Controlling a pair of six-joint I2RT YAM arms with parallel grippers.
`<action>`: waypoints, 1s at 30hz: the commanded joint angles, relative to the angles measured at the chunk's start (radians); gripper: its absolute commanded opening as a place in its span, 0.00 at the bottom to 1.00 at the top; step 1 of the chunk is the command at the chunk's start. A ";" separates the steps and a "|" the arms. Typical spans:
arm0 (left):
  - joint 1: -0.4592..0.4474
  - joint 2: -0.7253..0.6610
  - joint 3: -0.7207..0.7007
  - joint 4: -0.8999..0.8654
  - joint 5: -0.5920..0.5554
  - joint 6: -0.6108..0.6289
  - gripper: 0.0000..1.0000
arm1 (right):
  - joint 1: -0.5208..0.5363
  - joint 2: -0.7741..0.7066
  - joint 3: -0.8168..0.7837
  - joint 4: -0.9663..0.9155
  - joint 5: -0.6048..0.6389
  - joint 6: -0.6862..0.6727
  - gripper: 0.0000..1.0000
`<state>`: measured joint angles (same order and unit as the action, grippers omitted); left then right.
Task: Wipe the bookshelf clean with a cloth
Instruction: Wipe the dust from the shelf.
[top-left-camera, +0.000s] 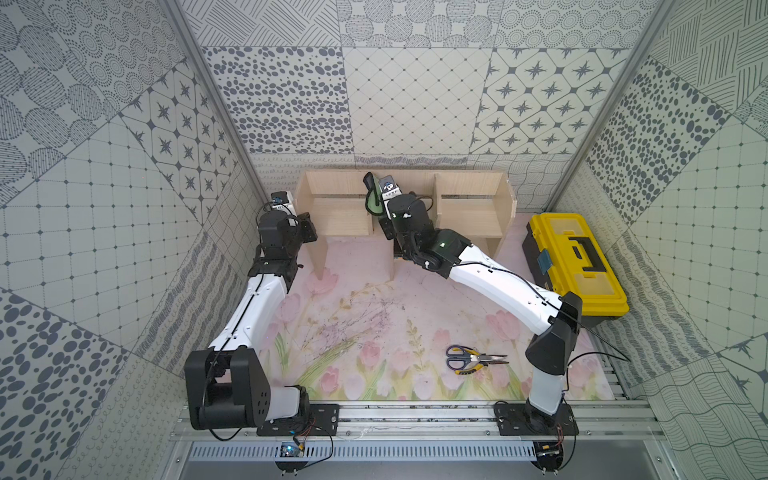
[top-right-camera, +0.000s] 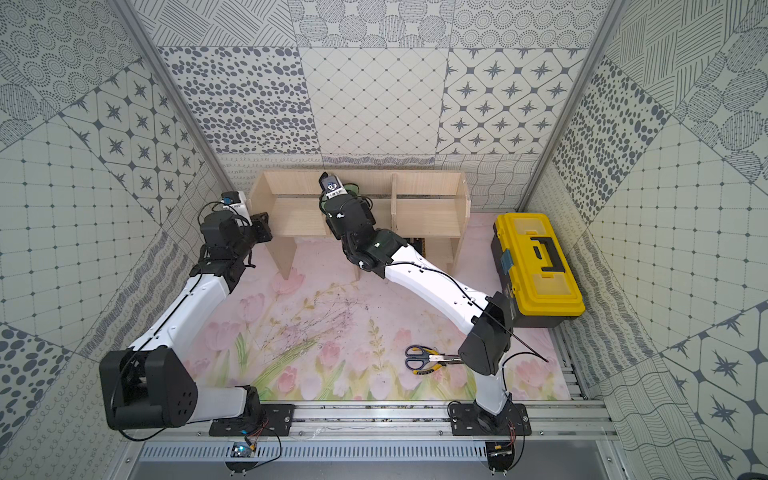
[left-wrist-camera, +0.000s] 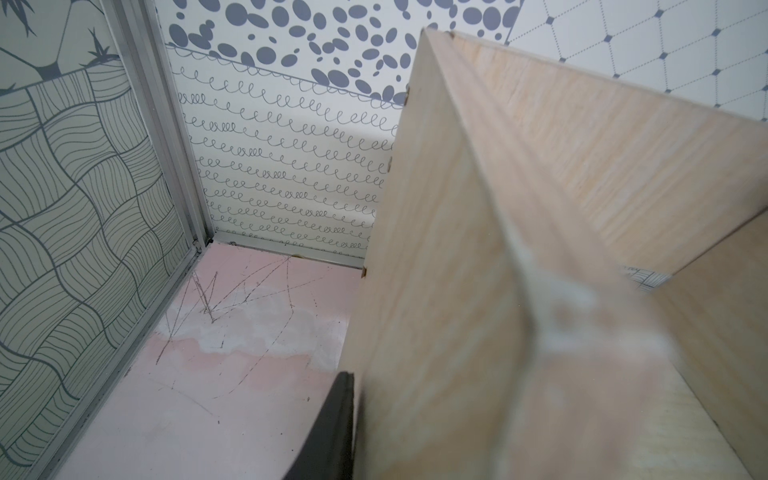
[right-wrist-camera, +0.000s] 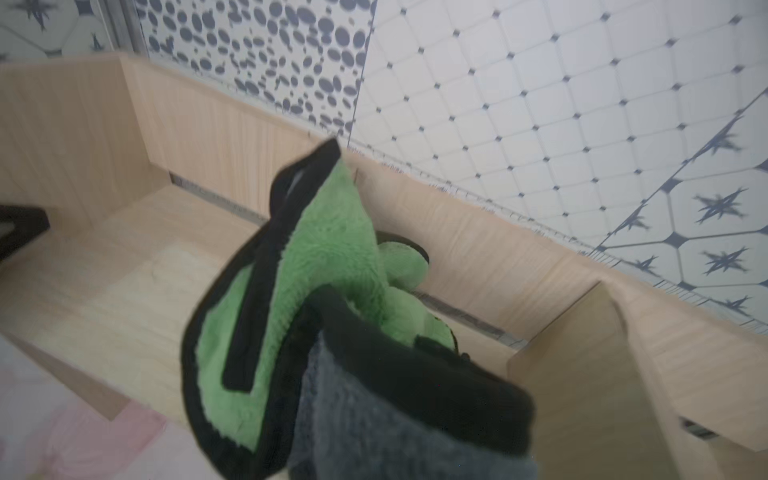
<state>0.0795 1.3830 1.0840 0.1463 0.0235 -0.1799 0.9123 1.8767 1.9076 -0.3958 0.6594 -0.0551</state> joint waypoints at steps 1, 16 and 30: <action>-0.006 0.016 -0.010 -0.049 0.130 -0.201 0.00 | -0.002 -0.083 -0.092 0.018 -0.034 0.132 0.00; -0.009 0.010 -0.013 -0.049 0.124 -0.189 0.00 | -0.123 -0.016 0.091 -0.133 0.054 0.100 0.00; -0.010 0.007 -0.013 -0.048 0.124 -0.187 0.00 | -0.075 0.319 0.644 -0.243 -0.066 0.089 0.00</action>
<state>0.0792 1.3830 1.0824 0.1497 0.0227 -0.1795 0.8284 2.1933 2.5229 -0.6174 0.6216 0.0200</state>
